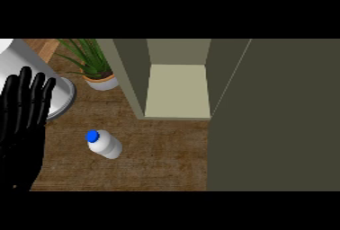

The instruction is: Pick up the bottled water, place it into the cabinet and close the cabinet

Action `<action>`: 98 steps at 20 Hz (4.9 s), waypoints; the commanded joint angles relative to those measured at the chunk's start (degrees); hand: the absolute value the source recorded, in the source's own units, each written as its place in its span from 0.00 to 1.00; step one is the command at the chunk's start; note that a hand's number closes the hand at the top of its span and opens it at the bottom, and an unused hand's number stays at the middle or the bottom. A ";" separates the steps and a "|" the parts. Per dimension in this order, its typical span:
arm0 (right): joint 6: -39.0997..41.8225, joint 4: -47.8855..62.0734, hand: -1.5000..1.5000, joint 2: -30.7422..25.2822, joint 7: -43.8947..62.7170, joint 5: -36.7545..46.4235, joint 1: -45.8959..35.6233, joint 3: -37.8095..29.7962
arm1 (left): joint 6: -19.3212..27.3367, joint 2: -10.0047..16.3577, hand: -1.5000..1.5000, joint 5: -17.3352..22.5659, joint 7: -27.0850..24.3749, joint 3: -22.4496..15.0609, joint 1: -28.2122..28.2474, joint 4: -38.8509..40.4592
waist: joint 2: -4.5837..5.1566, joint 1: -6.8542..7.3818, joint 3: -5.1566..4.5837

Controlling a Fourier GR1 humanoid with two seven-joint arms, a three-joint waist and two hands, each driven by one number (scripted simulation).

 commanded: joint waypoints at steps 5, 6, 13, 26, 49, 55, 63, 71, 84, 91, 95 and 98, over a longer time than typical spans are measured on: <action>-0.11 -7.70 0.00 0.59 4.26 -0.22 3.88 0.17 | -5.89 4.86 0.00 10.04 1.43 9.45 -2.90 2.13 | 2.17 -0.83 0.59; 0.64 -11.18 0.00 0.08 6.25 -1.06 8.17 0.37 | -7.00 2.93 0.00 10.38 -4.33 8.40 0.82 6.53 | 2.15 -1.06 0.56; 10.11 -18.71 0.00 -1.73 9.37 -6.25 20.33 13.04 | -4.36 2.20 0.00 20.14 14.41 8.28 6.39 -5.75 | 1.89 -0.78 0.61; 14.62 -29.24 0.00 -2.89 3.01 -5.88 37.90 15.70 | -8.17 2.85 0.00 15.29 11.60 10.79 13.86 1.28 | 1.97 -1.66 0.57; 14.85 -33.08 0.00 -6.08 -5.69 0.47 50.48 22.94 | -15.87 0.39 0.00 9.70 -12.64 13.10 1.64 51.77 | 2.20 -2.33 0.44; 15.46 -33.96 0.00 -7.96 -7.90 -0.24 53.49 23.43 | -18.51 0.79 0.00 7.50 -22.47 13.67 -4.40 67.34 | 2.20 -2.93 0.41; 14.54 -30.95 0.00 -8.86 -11.47 -0.32 53.55 22.33 | -23.81 3.58 0.00 5.24 -33.02 14.41 -12.70 85.04 | 2.36 -2.38 0.44; 14.16 -30.94 0.00 -10.19 -14.13 1.73 56.45 26.15 | -19.84 2.83 1.00 -1.25 -47.86 12.60 -15.52 96.53 | 2.63 -3.20 0.28; 11.85 -31.13 0.00 -12.37 -16.96 0.14 58.19 23.83 | -7.94 0.77 1.00 -6.44 -62.32 10.52 -14.09 98.03 | 2.24 -1.74 0.49; 10.84 -31.87 0.00 -13.10 -19.00 4.76 63.02 28.76 | -3.28 -5.89 1.00 -5.33 -54.90 8.23 -15.97 91.18 | 1.79 -2.02 0.55; 11.38 -30.04 0.00 -14.77 -20.23 1.85 61.36 25.94 | -3.20 -6.01 1.00 1.10 -52.23 0.17 -16.36 88.18 | 1.83 -1.86 0.55; 10.95 -30.67 0.00 -15.15 -18.68 0.42 60.20 25.20 | -1.46 -6.05 1.00 7.09 -48.14 -5.53 -14.01 81.92 | 1.77 -1.48 0.56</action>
